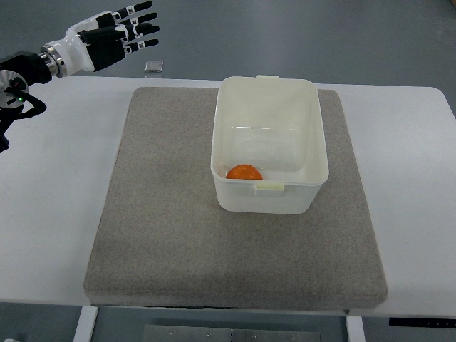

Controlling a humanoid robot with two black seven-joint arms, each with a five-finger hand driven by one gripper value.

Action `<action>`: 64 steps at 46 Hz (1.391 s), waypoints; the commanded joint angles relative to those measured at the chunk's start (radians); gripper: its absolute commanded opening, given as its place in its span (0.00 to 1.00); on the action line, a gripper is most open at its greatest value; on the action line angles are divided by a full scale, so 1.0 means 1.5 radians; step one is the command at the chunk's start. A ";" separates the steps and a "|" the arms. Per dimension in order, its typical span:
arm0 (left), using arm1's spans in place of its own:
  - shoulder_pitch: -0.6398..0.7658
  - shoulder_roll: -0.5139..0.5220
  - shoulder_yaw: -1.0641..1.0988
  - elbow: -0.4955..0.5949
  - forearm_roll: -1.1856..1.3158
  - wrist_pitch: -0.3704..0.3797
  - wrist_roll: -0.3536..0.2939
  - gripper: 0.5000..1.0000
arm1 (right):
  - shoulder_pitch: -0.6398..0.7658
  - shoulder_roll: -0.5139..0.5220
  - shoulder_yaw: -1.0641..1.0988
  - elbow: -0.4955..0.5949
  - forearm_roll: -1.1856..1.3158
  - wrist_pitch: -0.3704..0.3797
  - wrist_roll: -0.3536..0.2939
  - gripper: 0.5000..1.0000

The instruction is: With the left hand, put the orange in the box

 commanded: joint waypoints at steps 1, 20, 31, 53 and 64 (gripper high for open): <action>0.011 -0.001 -0.004 0.004 -0.039 0.000 0.036 0.99 | 0.000 0.000 0.000 0.000 0.000 0.000 0.000 0.85; 0.035 -0.001 -0.031 0.019 -0.055 0.000 0.031 0.99 | 0.000 0.000 -0.001 0.000 0.000 0.000 0.000 0.85; 0.051 0.000 -0.094 0.020 -0.055 0.000 0.030 0.99 | 0.000 0.000 0.000 0.000 0.001 0.000 0.000 0.85; 0.076 -0.002 -0.129 0.016 -0.053 0.000 0.031 0.99 | 0.000 0.000 0.000 0.013 0.000 0.003 0.000 0.85; 0.079 -0.003 -0.128 0.015 -0.051 0.000 0.030 0.99 | 0.000 0.000 0.001 0.021 0.000 0.012 0.000 0.85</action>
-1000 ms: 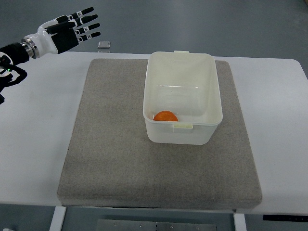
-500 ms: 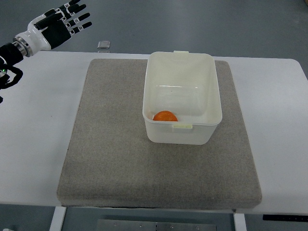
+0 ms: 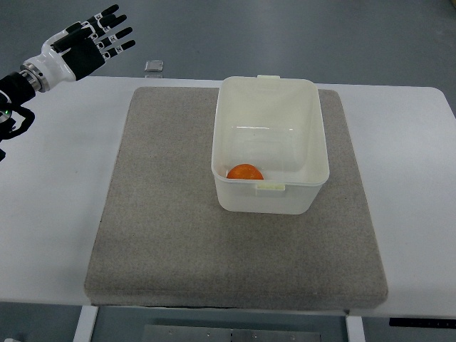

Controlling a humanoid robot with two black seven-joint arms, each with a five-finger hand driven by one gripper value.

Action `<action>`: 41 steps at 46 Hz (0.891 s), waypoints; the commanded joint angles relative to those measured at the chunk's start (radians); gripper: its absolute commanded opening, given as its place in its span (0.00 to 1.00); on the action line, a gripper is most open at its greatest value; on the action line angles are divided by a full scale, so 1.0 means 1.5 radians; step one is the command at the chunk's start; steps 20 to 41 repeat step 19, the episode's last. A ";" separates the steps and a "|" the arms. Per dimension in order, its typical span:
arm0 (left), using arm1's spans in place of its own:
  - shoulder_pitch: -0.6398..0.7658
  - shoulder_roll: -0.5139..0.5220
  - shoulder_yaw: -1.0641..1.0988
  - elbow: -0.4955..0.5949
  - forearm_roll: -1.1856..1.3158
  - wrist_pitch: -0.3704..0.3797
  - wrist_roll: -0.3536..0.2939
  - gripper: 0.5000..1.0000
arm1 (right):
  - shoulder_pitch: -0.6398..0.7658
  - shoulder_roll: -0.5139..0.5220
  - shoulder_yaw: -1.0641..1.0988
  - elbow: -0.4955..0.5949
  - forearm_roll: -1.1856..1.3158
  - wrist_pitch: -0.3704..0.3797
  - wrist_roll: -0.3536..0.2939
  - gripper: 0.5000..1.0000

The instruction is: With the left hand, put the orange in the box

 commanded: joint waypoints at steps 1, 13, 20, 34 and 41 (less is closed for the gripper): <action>0.000 -0.001 0.001 -0.001 0.000 0.000 0.000 0.99 | 0.000 0.000 0.001 0.000 0.000 0.000 0.000 0.85; 0.002 -0.009 0.001 -0.001 0.000 0.000 0.000 0.99 | 0.000 0.000 -0.001 -0.007 0.000 0.052 0.000 0.85; 0.002 -0.009 0.001 0.000 0.000 0.000 0.000 0.99 | -0.008 0.000 0.000 -0.008 0.009 0.059 0.003 0.85; 0.002 -0.009 0.001 0.000 0.000 0.000 0.000 0.99 | -0.008 0.000 0.000 -0.008 0.009 0.059 0.003 0.85; 0.002 -0.009 0.001 0.000 0.000 0.000 0.000 0.99 | -0.008 0.000 0.000 -0.008 0.009 0.059 0.003 0.85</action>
